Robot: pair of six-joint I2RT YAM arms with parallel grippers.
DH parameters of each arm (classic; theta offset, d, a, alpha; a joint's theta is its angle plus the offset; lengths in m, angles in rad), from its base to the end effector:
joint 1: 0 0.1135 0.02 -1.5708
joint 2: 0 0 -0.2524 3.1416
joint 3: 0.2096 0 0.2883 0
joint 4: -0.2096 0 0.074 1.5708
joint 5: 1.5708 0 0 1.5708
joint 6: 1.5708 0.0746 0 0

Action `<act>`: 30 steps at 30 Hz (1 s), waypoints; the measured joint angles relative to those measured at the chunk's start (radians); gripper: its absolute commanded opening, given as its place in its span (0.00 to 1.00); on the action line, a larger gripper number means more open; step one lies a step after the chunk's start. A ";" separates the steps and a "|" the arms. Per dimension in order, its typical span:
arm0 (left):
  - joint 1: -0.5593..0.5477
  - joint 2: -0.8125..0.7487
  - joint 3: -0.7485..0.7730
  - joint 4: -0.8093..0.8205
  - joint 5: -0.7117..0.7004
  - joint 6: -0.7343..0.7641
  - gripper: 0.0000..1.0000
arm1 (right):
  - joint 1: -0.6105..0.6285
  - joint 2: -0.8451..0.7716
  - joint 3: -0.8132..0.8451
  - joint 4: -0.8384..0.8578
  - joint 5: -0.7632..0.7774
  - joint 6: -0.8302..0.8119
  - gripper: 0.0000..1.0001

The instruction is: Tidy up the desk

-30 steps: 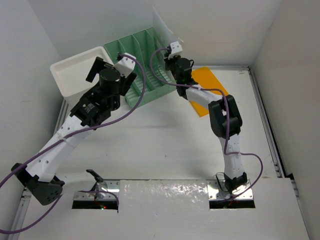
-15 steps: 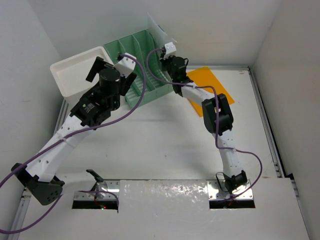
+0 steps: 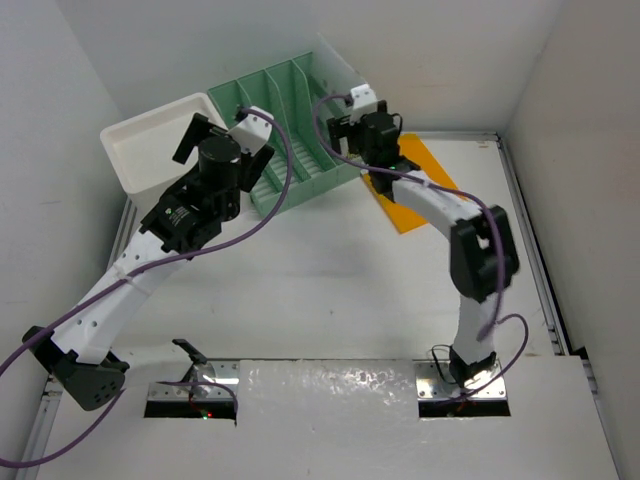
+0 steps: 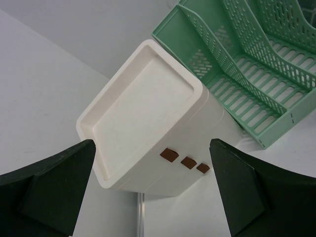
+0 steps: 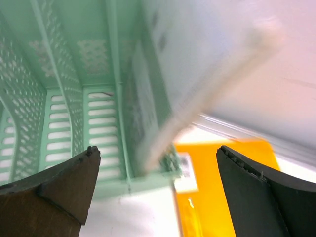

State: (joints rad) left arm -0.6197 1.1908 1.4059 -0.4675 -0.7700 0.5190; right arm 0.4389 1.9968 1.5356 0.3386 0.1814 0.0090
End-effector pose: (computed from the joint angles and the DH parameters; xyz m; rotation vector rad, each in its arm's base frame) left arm 0.2846 -0.1393 0.4348 0.4700 1.7308 0.6258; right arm 0.5034 0.2214 0.2535 -0.2276 1.6793 0.1820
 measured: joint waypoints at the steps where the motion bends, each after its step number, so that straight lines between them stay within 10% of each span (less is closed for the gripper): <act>1: 0.000 0.000 0.000 0.000 0.005 0.000 1.00 | -0.003 -0.068 -0.037 -0.038 0.024 0.011 0.93; 8: 0.000 -0.005 -0.017 -0.004 0.057 -0.006 1.00 | -0.341 -0.513 -0.559 -0.044 -0.060 0.436 0.57; 11: 0.000 -0.006 -0.029 -0.008 0.087 -0.010 1.00 | -0.505 -0.518 -0.796 -0.004 -0.126 0.641 0.60; 23: 0.000 -0.010 -0.047 -0.031 0.145 -0.026 1.00 | -0.470 -0.480 -1.126 0.180 -0.274 1.054 0.58; 30: 0.000 -0.021 -0.047 -0.031 0.140 -0.026 1.00 | -0.470 -0.298 -1.153 0.438 -0.289 1.197 0.39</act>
State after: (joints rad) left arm -0.6197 1.1694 1.3590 -0.4980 -0.6296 0.4934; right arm -0.0315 1.6993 0.3824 0.7765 -0.1074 1.2064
